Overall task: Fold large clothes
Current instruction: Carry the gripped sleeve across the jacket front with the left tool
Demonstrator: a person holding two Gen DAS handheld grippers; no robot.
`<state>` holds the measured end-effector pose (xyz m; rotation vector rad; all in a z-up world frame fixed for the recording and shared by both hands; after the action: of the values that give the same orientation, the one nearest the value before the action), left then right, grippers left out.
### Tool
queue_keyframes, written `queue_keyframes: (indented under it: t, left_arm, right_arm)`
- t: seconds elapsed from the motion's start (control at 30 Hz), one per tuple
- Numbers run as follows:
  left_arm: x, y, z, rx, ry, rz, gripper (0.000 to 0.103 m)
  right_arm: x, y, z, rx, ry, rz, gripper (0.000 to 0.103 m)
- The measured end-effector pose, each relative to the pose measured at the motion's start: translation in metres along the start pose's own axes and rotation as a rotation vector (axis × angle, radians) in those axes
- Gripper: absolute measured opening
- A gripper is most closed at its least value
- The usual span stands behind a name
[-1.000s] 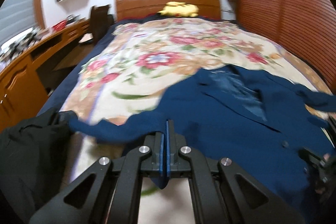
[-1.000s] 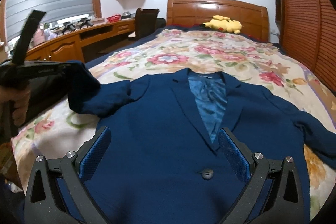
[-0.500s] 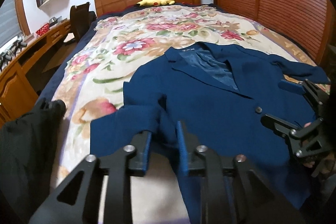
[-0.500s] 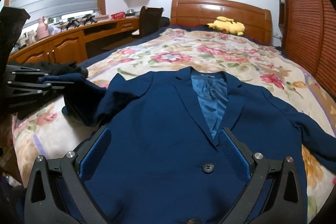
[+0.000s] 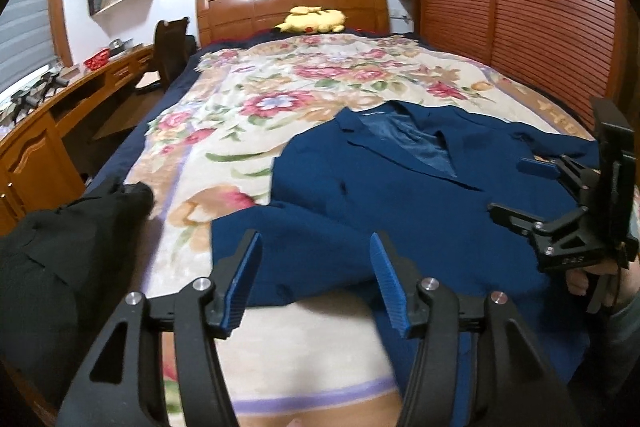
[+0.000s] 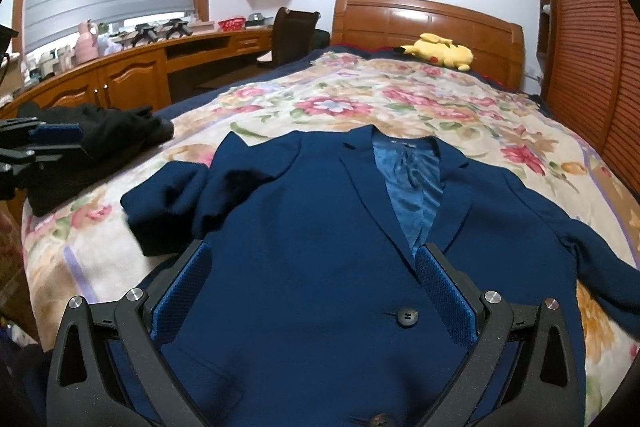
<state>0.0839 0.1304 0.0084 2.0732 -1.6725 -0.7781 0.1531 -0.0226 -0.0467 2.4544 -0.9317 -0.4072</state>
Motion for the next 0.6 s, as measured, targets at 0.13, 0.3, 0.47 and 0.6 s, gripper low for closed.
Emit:
queue_keyframes:
  t: [0.13, 0.3, 0.47, 0.6]
  left_arm:
    - [-0.013, -0.023, 0.008, -0.038, 0.033, -0.018, 0.055]
    - [-0.027, -0.066, 0.024, -0.107, 0.058, -0.057, 0.055]
    - [-0.043, -0.109, 0.041, -0.187, 0.098, -0.103, 0.056]
    - [-0.052, -0.131, 0.052, -0.236, 0.124, -0.116, 0.056]
  right_arm:
    - [-0.007, -0.003, 0.000, -0.004, 0.007, -0.007, 0.103]
    - [-0.017, -0.006, 0.000, -0.010, 0.027, -0.023, 0.103]
    - [-0.023, -0.010, 0.002, -0.028, 0.039, -0.070, 0.103]
    - [-0.026, -0.013, 0.004, -0.037, 0.048, -0.083, 0.103]
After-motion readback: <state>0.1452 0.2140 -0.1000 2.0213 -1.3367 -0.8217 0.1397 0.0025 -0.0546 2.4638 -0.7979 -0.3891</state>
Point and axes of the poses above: each gripper's, at about its wrist camera, not at the fingertips, and y roughly against the way its jaws point, x to its right, z to its underside, the point moved 4 cm from there along -y, roughly the way its jaws point, and after that the axes turned 15 degrees about -z, right-handed, at the moved point
